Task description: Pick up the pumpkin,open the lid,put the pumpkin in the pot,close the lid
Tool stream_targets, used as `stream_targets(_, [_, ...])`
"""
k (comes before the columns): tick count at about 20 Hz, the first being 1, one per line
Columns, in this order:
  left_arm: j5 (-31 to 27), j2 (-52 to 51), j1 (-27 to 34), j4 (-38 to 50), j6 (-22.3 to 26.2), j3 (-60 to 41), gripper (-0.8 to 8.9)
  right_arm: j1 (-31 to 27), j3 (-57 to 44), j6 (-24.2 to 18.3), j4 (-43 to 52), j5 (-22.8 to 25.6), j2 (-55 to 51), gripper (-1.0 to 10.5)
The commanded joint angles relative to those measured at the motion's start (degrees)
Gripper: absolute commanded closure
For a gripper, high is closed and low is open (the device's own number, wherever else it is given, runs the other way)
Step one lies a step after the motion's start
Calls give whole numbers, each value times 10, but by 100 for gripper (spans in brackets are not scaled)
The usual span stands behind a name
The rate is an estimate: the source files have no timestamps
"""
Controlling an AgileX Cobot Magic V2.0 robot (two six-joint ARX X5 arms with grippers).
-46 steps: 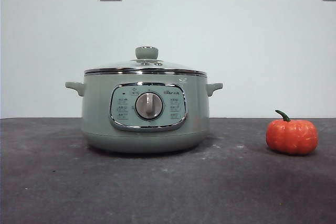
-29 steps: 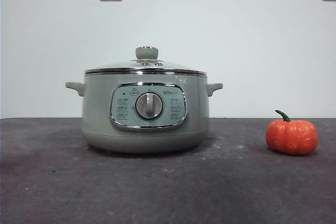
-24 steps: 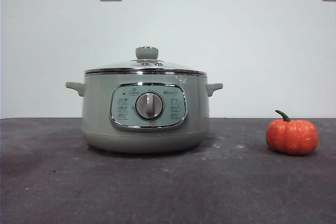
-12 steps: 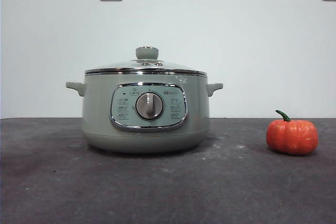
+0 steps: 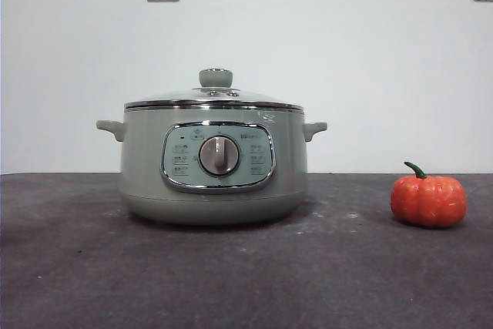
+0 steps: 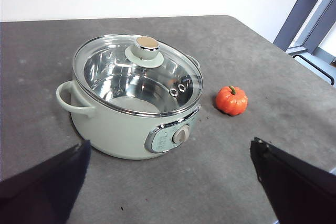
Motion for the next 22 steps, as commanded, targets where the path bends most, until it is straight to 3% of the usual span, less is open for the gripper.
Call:
stream_targets(1, [1,0,-2,3,3,0,-39,2,1,-2,15,1,31,194])
stream_targets(5, [1,0,-2,3,3,0,-39,5,1,-2,58,6,129,194])
stream_targets(16, [1,0,-2,3,3,0,-39,47,1,-37,218,131,425,192])
stream_targets(22, [1,0,-2,3,3,0,-39,54,1,-45,271,156,517,192])
